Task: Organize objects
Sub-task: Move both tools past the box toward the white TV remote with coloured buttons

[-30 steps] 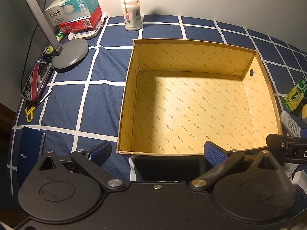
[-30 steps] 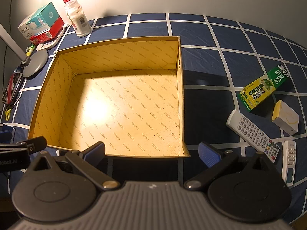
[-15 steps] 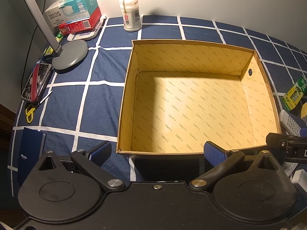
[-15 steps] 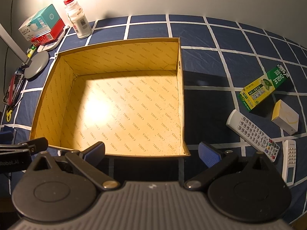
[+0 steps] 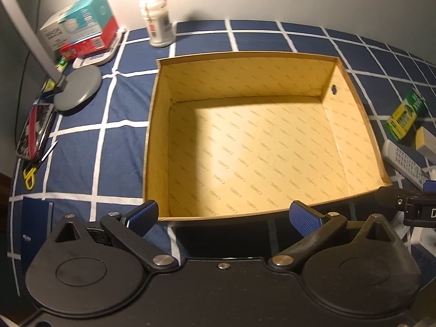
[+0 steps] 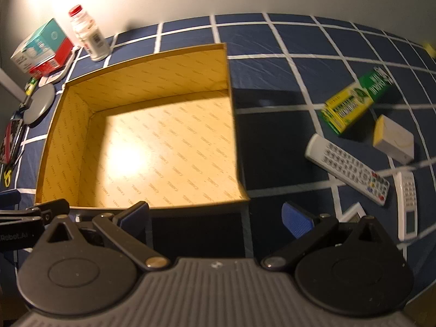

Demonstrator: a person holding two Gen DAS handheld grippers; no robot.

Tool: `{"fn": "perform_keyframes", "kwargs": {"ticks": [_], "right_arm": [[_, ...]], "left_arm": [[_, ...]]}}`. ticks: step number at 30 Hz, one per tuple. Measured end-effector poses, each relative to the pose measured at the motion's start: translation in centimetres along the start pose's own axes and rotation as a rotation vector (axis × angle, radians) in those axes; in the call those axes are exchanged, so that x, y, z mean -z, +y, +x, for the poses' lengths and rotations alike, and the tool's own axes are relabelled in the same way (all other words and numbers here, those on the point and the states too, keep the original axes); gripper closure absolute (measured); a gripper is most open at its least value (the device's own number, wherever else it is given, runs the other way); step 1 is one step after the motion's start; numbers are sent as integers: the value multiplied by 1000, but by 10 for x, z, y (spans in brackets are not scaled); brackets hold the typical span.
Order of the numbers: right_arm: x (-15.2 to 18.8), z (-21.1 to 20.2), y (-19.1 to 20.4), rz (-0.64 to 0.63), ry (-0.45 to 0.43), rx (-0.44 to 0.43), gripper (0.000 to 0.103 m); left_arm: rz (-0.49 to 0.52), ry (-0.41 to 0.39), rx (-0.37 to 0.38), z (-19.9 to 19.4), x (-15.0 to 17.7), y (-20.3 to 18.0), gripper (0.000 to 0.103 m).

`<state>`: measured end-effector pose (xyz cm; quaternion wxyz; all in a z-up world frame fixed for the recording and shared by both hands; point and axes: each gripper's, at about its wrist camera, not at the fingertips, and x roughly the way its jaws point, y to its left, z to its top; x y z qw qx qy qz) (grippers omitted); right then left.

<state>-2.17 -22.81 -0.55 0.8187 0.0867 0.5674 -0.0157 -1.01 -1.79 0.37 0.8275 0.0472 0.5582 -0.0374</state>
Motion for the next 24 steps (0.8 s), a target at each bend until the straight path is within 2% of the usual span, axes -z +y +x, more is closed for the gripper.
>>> {"fn": "perform_keyframes", "kwargs": {"ticks": [13,24], "right_arm": [[24,-17,-42,174,-42,55,0],[23,-29,-102,286,-77,93,0]], "left_arm": [[150,-23,69,4,-8,-39,0],[238,-37,126,4,-26,-99,0]]}}
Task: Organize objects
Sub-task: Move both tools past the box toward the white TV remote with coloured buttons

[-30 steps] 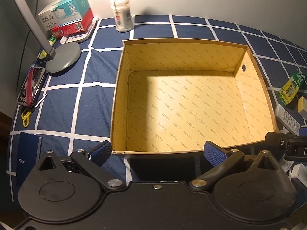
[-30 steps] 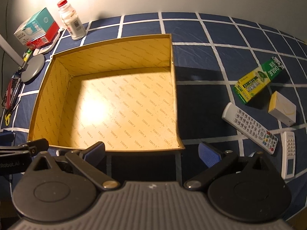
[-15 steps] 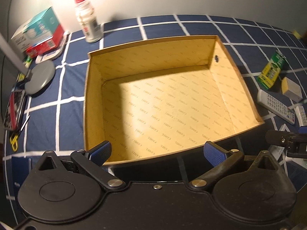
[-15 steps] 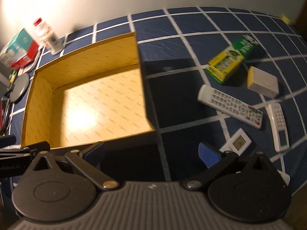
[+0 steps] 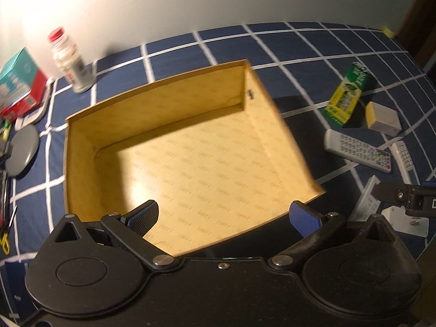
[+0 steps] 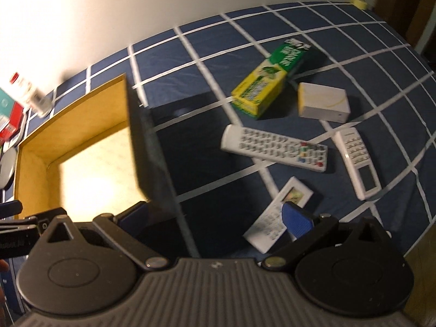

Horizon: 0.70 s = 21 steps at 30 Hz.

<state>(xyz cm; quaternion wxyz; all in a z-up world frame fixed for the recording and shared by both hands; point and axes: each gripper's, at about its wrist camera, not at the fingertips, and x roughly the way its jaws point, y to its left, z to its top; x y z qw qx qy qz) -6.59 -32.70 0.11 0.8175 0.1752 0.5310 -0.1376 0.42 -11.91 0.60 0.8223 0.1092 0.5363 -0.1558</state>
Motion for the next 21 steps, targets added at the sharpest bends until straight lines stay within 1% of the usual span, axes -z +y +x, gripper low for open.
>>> {"fn": "perform_keyframes", "kwargs": {"ticks": [8,14,21], "right_arm": [[-22,6,-44,59,0,5,0],[-36,16,-79,122,4,-11,0],[-54,35,-113,204,21,0,0]], "left_arm": [[57,12,24,14,-24,-49,0],[97,40,38,33,-42,-82,0],[163,77,54,58,-63,-118,0]]}}
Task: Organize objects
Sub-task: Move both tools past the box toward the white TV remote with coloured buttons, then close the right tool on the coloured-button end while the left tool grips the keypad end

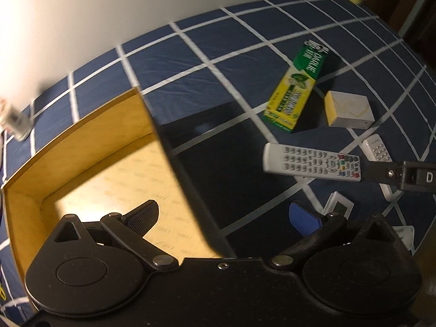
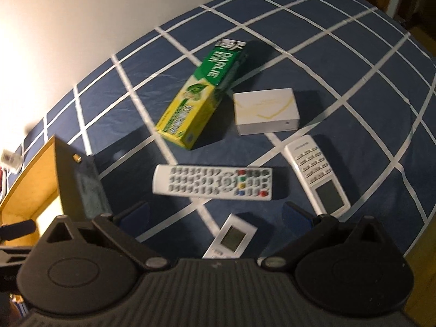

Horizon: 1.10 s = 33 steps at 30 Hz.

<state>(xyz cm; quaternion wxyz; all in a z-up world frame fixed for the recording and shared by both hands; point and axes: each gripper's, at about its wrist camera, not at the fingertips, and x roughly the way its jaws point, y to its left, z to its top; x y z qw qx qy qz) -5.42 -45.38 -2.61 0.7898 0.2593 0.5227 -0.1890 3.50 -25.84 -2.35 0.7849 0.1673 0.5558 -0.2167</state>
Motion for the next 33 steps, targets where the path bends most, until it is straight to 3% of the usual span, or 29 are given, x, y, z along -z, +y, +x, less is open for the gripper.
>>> {"fn": "perform_keyframes", "kwargs": {"ticks": [18,33], "right_arm": [[-45,89,-35,106,173,-1,0],[-45,144,-44,141,288,9,0]], "left_arm": [[94,145,105,97,-57,-47,0],[100,244,194,150,-60,-61,0]]}}
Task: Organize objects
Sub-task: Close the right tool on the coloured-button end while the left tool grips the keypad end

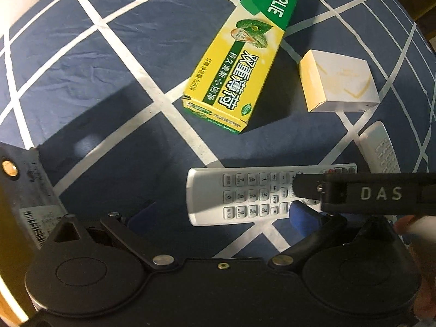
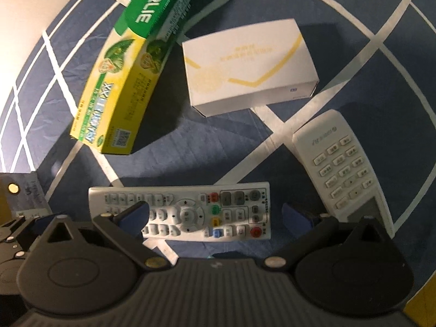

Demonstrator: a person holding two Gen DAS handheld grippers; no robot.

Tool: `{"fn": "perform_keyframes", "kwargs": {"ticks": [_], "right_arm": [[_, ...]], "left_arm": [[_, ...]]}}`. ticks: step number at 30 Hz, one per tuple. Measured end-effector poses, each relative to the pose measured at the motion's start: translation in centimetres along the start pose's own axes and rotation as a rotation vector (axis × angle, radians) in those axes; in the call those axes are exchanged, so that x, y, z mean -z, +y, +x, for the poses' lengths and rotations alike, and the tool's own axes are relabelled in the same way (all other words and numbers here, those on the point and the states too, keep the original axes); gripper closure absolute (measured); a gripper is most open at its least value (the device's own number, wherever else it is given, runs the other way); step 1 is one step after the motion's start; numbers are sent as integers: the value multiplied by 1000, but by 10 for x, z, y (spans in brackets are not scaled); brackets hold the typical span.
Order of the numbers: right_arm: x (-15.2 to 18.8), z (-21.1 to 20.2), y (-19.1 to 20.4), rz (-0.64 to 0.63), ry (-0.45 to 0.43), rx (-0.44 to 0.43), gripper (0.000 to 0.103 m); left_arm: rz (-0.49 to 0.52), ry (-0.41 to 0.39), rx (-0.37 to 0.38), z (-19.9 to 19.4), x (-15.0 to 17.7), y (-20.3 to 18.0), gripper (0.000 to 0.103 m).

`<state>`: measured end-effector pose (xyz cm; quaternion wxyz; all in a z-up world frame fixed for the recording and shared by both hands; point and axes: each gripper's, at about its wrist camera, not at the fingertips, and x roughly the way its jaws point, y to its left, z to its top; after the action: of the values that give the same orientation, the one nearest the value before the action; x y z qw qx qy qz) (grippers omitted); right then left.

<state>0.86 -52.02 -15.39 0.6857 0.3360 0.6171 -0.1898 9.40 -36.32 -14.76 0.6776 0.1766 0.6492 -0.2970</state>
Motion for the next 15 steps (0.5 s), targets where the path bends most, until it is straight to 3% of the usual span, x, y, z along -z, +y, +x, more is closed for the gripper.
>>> {"fn": "perform_keyframes", "kwargs": {"ticks": [15], "right_arm": [[4,3,-3,-9,-1,8,3]], "left_arm": [[-11,38,36,17,-8,-7,0]]}}
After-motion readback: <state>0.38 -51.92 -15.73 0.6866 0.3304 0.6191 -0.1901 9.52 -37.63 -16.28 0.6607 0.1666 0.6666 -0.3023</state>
